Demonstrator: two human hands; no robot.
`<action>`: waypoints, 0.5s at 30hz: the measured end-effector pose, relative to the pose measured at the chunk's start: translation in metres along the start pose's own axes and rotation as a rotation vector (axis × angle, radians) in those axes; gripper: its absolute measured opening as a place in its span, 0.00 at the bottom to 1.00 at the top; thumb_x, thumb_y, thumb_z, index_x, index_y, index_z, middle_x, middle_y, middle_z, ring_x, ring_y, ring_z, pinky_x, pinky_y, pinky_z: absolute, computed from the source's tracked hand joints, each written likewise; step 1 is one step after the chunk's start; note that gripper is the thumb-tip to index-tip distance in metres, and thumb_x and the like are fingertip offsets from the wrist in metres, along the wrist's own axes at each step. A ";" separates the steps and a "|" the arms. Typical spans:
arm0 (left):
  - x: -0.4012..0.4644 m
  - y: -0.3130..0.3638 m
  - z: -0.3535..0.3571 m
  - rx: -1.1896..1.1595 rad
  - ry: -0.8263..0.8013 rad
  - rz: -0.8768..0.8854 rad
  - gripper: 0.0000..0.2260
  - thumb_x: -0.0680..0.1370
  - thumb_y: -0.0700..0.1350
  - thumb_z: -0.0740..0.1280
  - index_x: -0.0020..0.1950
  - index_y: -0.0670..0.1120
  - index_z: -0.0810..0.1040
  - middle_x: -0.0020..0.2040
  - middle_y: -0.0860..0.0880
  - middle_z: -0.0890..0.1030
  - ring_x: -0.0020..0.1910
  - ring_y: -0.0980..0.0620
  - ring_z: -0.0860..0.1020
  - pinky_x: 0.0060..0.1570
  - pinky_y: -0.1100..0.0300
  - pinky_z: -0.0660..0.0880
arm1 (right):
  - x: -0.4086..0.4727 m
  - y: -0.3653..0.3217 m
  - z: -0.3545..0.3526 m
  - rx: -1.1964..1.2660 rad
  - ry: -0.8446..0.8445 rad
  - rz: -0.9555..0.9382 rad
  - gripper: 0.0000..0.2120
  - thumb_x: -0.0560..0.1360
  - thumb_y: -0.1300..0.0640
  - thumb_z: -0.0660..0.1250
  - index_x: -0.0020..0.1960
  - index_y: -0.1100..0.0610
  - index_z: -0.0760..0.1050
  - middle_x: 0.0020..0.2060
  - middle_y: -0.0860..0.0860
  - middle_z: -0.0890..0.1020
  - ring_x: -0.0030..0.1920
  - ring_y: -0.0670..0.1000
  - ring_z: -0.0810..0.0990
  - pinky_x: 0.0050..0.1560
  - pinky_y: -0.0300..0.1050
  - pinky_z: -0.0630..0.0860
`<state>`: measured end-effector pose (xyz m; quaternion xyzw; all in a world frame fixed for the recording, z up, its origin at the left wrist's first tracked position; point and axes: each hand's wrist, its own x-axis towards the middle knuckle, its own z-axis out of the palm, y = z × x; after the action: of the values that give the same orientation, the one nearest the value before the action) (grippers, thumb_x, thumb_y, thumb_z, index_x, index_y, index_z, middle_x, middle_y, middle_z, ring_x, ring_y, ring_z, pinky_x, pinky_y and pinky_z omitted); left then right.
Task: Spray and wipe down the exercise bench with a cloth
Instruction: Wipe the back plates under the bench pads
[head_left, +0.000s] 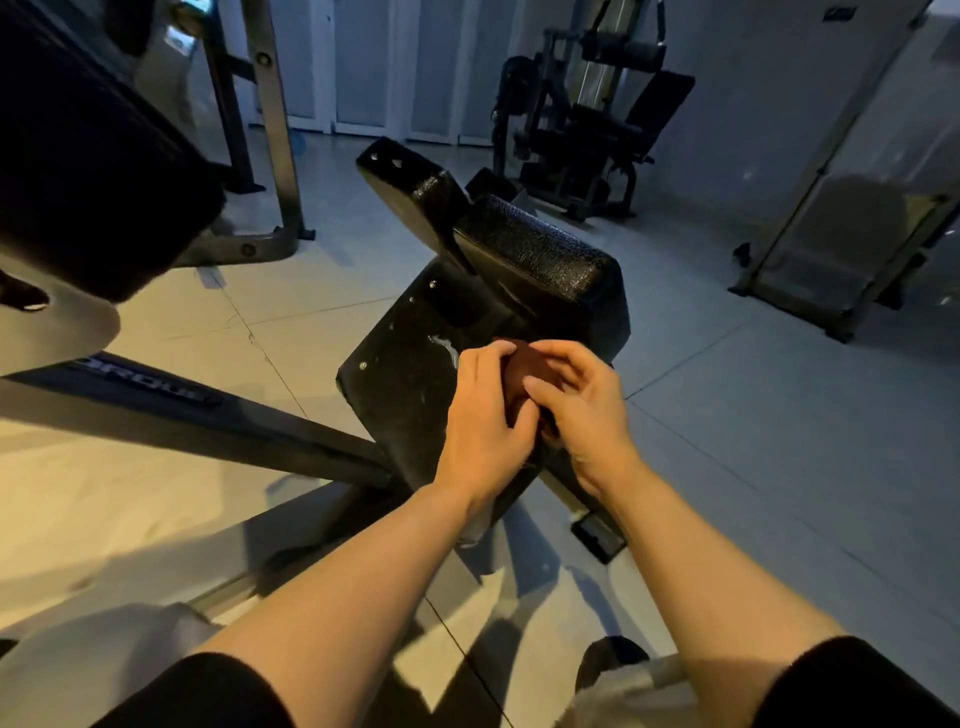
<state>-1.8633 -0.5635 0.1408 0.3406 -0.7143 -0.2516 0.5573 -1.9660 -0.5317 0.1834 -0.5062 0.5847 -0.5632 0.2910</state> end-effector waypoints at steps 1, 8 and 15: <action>0.003 -0.003 0.001 -0.015 0.031 -0.032 0.18 0.75 0.38 0.69 0.64 0.44 0.70 0.58 0.48 0.70 0.52 0.68 0.69 0.53 0.77 0.65 | 0.001 0.002 0.002 -0.062 -0.023 -0.030 0.14 0.76 0.63 0.68 0.58 0.49 0.77 0.54 0.47 0.81 0.56 0.45 0.79 0.57 0.47 0.79; 0.034 -0.013 0.013 -0.035 0.448 -0.104 0.18 0.74 0.36 0.70 0.62 0.38 0.69 0.59 0.40 0.69 0.52 0.62 0.65 0.53 0.80 0.61 | 0.015 0.012 -0.005 -1.139 0.208 -0.954 0.20 0.74 0.67 0.61 0.66 0.67 0.73 0.68 0.62 0.72 0.71 0.57 0.65 0.73 0.51 0.60; 0.065 -0.025 0.054 -0.065 0.515 0.070 0.17 0.72 0.31 0.68 0.60 0.34 0.71 0.60 0.37 0.69 0.60 0.51 0.68 0.63 0.65 0.67 | 0.040 0.033 -0.021 -1.544 0.187 -0.934 0.29 0.75 0.61 0.57 0.75 0.65 0.59 0.76 0.60 0.60 0.77 0.55 0.52 0.76 0.58 0.41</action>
<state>-1.9202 -0.6307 0.1495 0.3503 -0.5518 -0.1598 0.7398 -2.0064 -0.5662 0.1653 -0.6983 0.5560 -0.1142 -0.4361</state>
